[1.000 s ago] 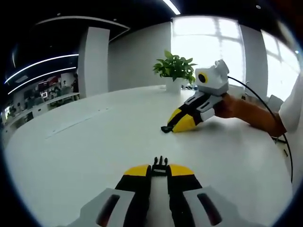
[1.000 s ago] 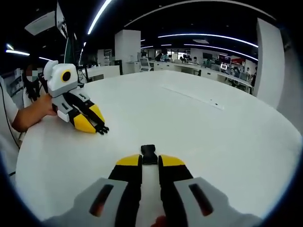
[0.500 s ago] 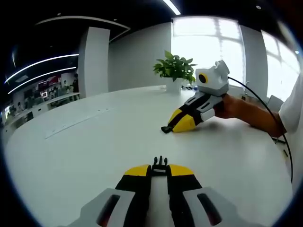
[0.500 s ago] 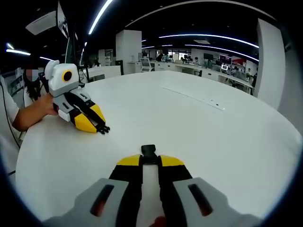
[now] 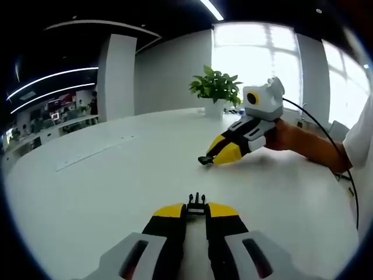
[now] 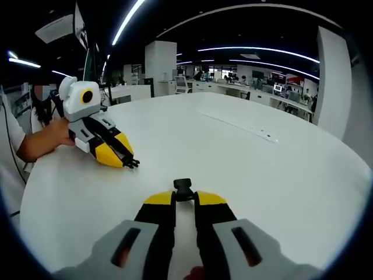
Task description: Snap the two parts of the plastic buckle together until the buckle closes and remains connected.
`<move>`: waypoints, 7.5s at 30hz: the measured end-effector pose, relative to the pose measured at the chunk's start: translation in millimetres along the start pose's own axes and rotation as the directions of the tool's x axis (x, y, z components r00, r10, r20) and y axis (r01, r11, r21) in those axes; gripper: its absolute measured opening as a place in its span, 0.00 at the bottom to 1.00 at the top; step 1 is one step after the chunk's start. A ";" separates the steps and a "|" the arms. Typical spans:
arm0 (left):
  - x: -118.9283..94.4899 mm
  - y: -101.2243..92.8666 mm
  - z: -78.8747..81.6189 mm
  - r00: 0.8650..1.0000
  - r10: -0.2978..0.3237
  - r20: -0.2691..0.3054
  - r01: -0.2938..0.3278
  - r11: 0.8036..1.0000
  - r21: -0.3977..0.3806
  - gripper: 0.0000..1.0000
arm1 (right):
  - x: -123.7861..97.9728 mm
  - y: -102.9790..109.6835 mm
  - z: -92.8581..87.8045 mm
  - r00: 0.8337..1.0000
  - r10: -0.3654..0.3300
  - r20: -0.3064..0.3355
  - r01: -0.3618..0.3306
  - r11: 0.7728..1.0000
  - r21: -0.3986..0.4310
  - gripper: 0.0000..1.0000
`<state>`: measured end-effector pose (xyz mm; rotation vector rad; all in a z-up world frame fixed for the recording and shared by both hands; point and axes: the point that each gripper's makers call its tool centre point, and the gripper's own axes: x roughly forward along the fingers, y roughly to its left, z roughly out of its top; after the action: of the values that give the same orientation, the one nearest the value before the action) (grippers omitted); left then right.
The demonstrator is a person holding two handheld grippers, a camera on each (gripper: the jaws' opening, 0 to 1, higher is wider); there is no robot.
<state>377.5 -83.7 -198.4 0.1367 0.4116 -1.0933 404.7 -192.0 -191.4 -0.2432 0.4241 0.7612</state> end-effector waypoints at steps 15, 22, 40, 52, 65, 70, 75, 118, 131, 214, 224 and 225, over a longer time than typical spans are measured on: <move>-8.5 2.5 3.3 1.000 0.013 0.025 -0.013 1.000 -0.014 0.12 | -6.5 11.0 12.6 0.997 0.041 0.063 -0.046 0.996 0.073 0.13; -26.5 -2.2 5.8 0.999 0.037 0.000 -0.037 0.999 0.032 0.12 | -16.5 16.5 17.9 0.999 0.014 0.044 -0.015 0.999 0.031 0.13; -68.1 -22.8 -7.6 0.999 0.027 -0.016 -0.026 0.997 0.070 0.12 | -38.2 64.7 7.2 0.999 0.036 0.026 -0.037 0.999 0.037 0.13; -90.7 -46.9 -23.5 0.998 -0.030 -0.048 0.036 0.994 0.108 0.12 | -45.5 95.3 -3.6 0.996 0.078 0.040 -0.078 0.997 0.007 0.13; -106.8 -69.2 -31.2 0.994 -0.105 -0.035 0.107 0.991 0.078 0.12 | -54.2 118.1 -19.0 0.987 0.154 0.036 -0.154 0.988 -0.013 0.13; -109.7 -74.7 -43.1 0.991 -0.113 -0.067 0.119 0.989 0.090 0.12 | -59.1 128.5 -22.2 0.980 0.194 0.037 -0.193 0.981 -0.034 0.13; -111.0 -81.2 -50.0 0.988 -0.135 -0.081 0.141 0.986 0.085 0.12 | -61.2 138.1 -26.5 0.972 0.232 0.029 -0.231 0.972 -0.037 0.13; -113.0 -110.5 -67.9 0.955 -0.284 -0.086 0.295 0.944 0.150 0.12 | -61.8 194.5 -25.8 0.909 0.417 -0.014 -0.414 0.899 -0.143 0.13; -111.4 -115.6 -63.4 0.950 -0.307 -0.047 0.311 0.938 0.156 0.12 | -55.2 200.7 -23.4 0.897 0.441 -0.012 -0.438 0.885 -0.157 0.13; -101.6 -135.1 -63.3 0.903 -0.412 -0.119 0.428 0.884 0.190 0.11 | -45.0 229.9 -18.4 0.852 0.522 -0.033 -0.513 0.822 -0.249 0.11; -100.1 -135.9 -63.5 0.900 -0.421 -0.117 0.436 0.881 0.182 0.11 | -44.3 232.1 -17.8 0.842 0.538 -0.046 -0.530 0.809 -0.254 0.11; -100.2 -135.9 -63.5 0.899 -0.422 -0.117 0.438 0.881 0.182 0.11 | -44.1 232.3 -17.7 0.841 0.540 -0.046 -0.532 0.808 -0.254 0.11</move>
<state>201.8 -43.3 -204.9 0.2781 0.4054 -1.5768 206.3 -62.4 -201.1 -0.3621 0.3675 1.3855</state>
